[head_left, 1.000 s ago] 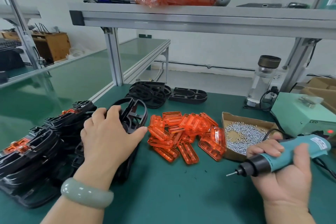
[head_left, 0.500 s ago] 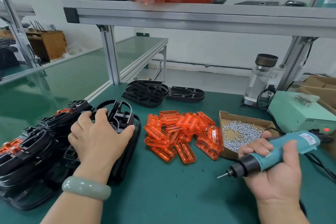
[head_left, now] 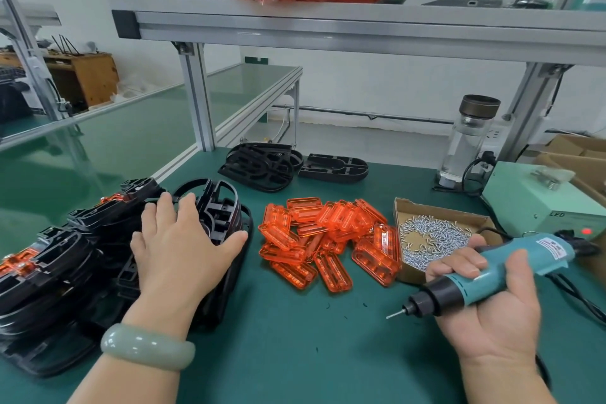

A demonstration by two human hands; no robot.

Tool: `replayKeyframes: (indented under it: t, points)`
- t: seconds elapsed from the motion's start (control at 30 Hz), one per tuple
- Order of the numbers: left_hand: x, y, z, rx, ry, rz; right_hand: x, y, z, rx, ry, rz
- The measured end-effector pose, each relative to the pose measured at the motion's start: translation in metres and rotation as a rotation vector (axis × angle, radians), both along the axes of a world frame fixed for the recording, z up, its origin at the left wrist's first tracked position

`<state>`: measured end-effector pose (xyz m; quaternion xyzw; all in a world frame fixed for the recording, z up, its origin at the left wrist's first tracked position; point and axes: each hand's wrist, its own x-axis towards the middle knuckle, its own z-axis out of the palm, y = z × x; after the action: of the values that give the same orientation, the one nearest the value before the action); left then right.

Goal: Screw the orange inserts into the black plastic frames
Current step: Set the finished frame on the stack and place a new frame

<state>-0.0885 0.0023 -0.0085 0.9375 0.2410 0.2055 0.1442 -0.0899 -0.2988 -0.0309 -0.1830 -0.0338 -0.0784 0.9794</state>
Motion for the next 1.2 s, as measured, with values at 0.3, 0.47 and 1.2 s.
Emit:
replayKeyframes:
  t: [0.3, 0.47, 1.2]
  points:
    - [-0.013, -0.021, 0.005, 0.017, -0.1, -0.113, 0.0, 0.002, 0.0, 0.013, 0.023, -0.002]
    - [-0.023, -0.064, 0.013, 0.09, -0.197, -0.369, 0.0, 0.003, -0.001, 0.022, 0.039, 0.007]
    - [0.183, -0.14, 0.005, -0.031, 0.177, -0.507, 0.022, 0.003, -0.011, 0.083, 0.137, 0.028]
